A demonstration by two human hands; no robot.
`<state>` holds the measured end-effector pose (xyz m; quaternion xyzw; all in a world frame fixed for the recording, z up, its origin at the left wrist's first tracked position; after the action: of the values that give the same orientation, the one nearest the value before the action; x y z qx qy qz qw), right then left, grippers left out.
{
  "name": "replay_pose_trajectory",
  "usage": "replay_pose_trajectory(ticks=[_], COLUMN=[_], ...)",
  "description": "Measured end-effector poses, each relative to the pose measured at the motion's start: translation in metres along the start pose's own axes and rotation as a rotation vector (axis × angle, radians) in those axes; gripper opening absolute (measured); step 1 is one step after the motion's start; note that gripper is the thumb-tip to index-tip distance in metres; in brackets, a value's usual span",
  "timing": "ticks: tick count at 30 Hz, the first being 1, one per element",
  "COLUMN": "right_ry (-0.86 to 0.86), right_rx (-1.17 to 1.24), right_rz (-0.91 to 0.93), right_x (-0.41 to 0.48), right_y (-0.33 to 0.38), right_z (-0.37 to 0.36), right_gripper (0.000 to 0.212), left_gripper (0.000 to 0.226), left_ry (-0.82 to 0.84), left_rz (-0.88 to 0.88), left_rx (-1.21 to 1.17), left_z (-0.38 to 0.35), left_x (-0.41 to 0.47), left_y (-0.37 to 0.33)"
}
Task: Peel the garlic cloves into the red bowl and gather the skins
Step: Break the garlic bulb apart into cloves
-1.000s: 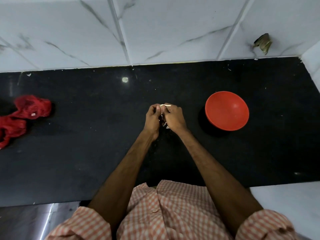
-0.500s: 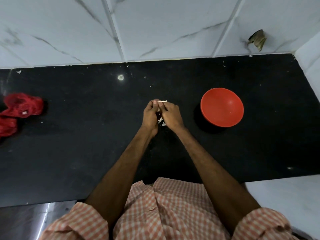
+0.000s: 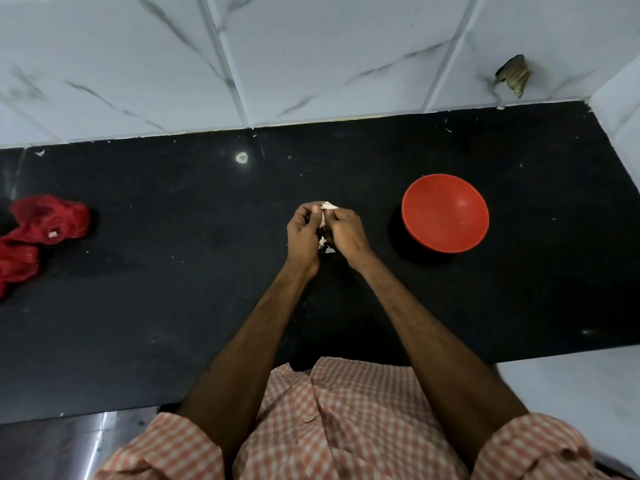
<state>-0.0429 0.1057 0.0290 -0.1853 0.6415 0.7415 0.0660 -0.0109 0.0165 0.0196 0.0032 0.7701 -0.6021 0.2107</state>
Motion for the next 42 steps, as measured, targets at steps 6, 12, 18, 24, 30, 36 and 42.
replay_pose_trajectory(ticks=[6,12,18,24,30,36,42], right_ry=[0.052,0.019,0.069,0.157,0.096,0.164,0.170], right_rx=[-0.127,-0.292,-0.566,-0.412,-0.256,-0.324,-0.206], right_rz=[0.084,0.127,0.224,0.190,0.298,0.509,0.514], right_x=[0.002,0.010,0.011,0.002,0.004,0.004,0.005], right_y=[0.000,-0.009,-0.009,0.002,-0.001,0.002,0.002], right_z=[0.005,0.010,0.004,-0.002,0.002,0.010,0.013], right_gripper=[0.027,0.018,0.028,0.034,0.017,0.018,0.026], left_gripper=[0.016,0.025,0.026,0.024,0.027,0.058,0.029], left_ry=[0.002,-0.020,0.028,0.048,0.032,0.187,0.212], left_rz=[-0.020,0.165,0.208,0.160,0.062,0.297,0.269], left_rx=[0.100,0.009,0.037,0.185,0.254,0.259,0.143], left_z=[0.015,0.030,0.034,0.033,0.033,0.041,0.047], left_x=[0.005,0.010,0.010,0.006,0.005,0.007,0.006], left_y=[0.001,0.004,0.008,0.005,0.001,-0.012,-0.013])
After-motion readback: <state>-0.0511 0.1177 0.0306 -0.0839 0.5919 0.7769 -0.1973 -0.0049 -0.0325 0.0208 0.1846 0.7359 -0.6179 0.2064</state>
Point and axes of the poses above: each hand's wrist, its own x-axis towards the middle knuckle, its own z-axis out of the back of the hand, y = z × x, the point moved 1 cm from there along x, towards the middle knuckle, and after that the axes turned 9 degrees about x, right-handed, at the moved point
